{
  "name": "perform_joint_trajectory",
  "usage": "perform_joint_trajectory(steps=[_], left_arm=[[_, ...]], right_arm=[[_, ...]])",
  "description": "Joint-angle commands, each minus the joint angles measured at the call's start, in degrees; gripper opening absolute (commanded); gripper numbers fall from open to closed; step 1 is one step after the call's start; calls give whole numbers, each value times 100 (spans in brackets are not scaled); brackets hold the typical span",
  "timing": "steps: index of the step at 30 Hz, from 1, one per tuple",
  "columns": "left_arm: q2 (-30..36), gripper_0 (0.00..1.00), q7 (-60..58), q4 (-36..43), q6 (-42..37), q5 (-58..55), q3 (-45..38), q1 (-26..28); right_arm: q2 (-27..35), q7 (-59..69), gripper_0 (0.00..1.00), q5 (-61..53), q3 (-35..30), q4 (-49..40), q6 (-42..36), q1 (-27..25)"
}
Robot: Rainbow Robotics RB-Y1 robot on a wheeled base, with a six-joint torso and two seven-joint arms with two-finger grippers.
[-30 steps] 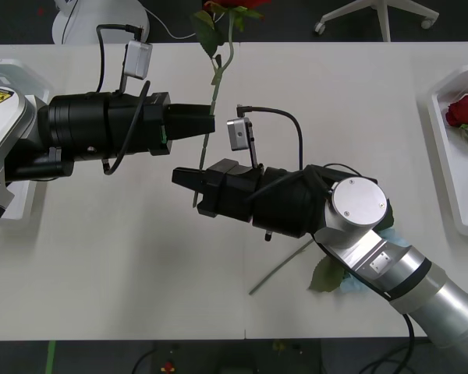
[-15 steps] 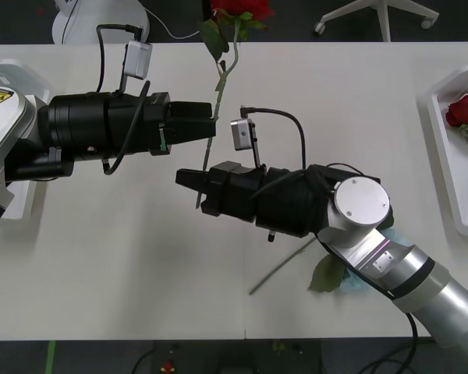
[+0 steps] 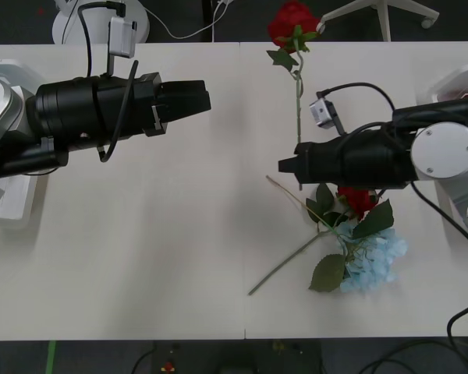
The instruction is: Put the red flowers into the right box and the blue flowers into the left box
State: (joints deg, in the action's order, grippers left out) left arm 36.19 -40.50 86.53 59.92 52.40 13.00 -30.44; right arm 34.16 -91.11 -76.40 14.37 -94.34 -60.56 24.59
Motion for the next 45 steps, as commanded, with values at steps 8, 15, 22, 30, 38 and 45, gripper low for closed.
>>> perform_joint_trajectory(steps=[8, 15, 22, 30, 38, 45], left_arm=[[1382, 100, -2, -198, 107, -1294, -175, 82], [1654, 100, 622, -901, 687, -1909, -166, 82], [1839, 100, 1914, -1130, 432, -2516, 317, 82], [2533, 100, 4322, -778, -473, -4414, 1522, 74], [3149, 100, 7566, -102, -2679, -5803, 2102, 74], [3658, 100, 10273, 962, -6080, -7358, 2084, 74]], right_arm=[[1709, 814, 0, 1848, -1736, -84, -2003, 345], [2438, 577, 0, 2648, -1956, 742, -2469, 318], [2631, -126, 0, 3756, -1965, 1313, -2320, 327], [2631, -873, 0, 4819, -1780, 2166, -1599, 310], [2631, -847, 0, 5267, -998, 3000, -764, 318], [2623, -821, 0, 5399, -488, 3308, -386, 318]])
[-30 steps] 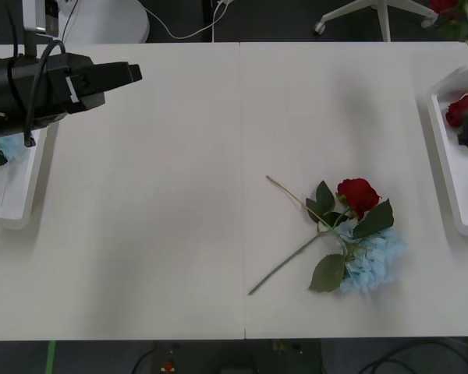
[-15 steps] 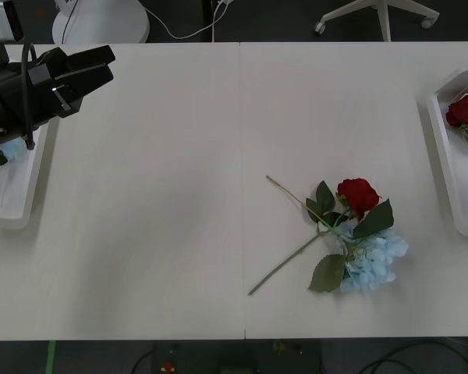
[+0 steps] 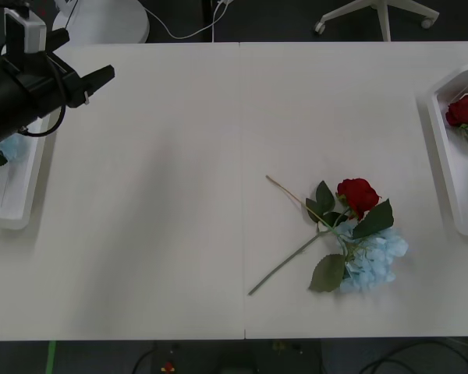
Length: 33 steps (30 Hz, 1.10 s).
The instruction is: Put the red flowers into the right box and the blue flowers into the left box
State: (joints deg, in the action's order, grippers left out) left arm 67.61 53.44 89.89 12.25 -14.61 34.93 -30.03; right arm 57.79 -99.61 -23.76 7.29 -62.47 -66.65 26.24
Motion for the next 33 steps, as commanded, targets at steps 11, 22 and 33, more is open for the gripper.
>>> perform_joint_trajectory(steps=[11, 22, 33], left_arm=[[490, 100, 3181, 1620, -5840, -2433, -1058, 32], [-1391, 100, 7250, 662, -8925, -4709, -3835, 32], [-1786, 100, 9782, -191, -9505, -6986, -4547, 243]], right_arm=[[242, -41, 66, -367, 18, 217, 275, 215], [242, 276, 74, -2107, -1089, -433, -1808, 514], [242, 4916, 74, -3733, -298, -3070, -3030, 716]])
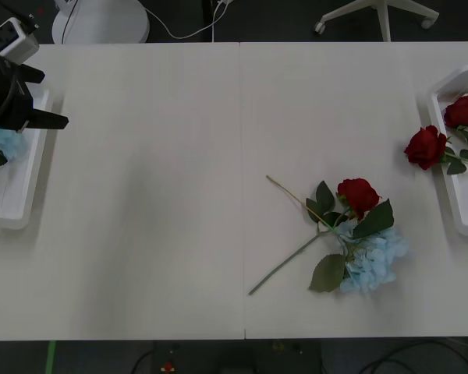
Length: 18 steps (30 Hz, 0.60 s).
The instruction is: Put the red flowers into the right box and the blue flowers into the left box
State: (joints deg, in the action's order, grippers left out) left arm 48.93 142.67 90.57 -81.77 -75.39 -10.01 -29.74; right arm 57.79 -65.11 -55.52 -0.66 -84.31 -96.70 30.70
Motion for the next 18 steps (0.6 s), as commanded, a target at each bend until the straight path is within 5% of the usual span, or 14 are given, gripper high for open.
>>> perform_joint_trajectory(steps=[1, 18], left_arm=[[81, 100, 938, -304, -129, -1030, -71, 240], [538, 100, 1233, -980, -542, -2709, 122, 451]], right_arm=[[241, 1774, 74, -653, 567, -999, 11, 270], [241, 8778, 80, -1224, 2185, -3355, 925, 270]])
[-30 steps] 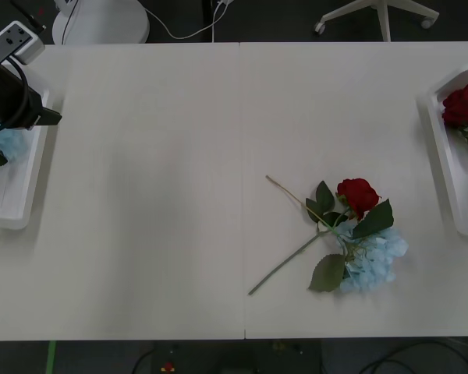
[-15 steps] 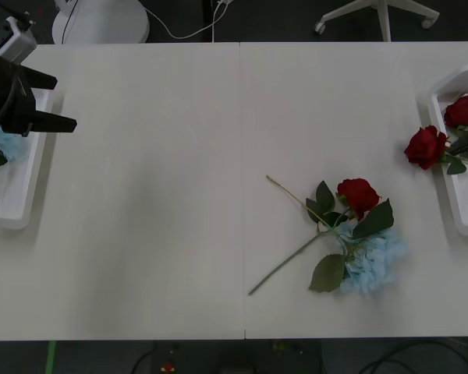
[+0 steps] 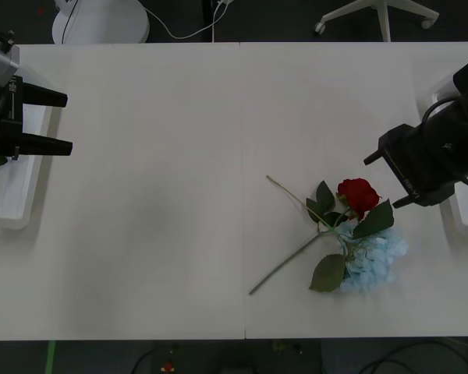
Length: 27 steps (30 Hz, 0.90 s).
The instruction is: Put the red flowers into the right box and the blue flowers into the left box
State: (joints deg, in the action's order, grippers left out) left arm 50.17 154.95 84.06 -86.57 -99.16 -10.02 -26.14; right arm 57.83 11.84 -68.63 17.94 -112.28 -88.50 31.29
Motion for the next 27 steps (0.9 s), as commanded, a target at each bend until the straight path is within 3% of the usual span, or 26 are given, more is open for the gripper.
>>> perform_joint_trajectory(steps=[1, 6, 13, 22, 27], left_arm=[[450, 100, 5, -381, -62, -385, 158, 100], [749, 100, 5, -671, 17, -851, 474, 91], [898, 100, 5, -671, -1, -1115, 589, 91], [898, 100, 5, -671, -18, -1176, 597, 91], [898, 100, 5, -671, -1, -1185, 589, 91]], right_arm=[[238, 1295, 80, 113, 368, -629, 114, 211], [71, 2851, 81, 394, 798, -1007, 211, 211], [-465, 4160, 81, 1203, 1387, -805, 299, 229], [-1037, 4846, 81, 2187, 2082, -295, 518, 229], [-1494, 4846, 81, 2372, 2099, 250, 545, 220]])
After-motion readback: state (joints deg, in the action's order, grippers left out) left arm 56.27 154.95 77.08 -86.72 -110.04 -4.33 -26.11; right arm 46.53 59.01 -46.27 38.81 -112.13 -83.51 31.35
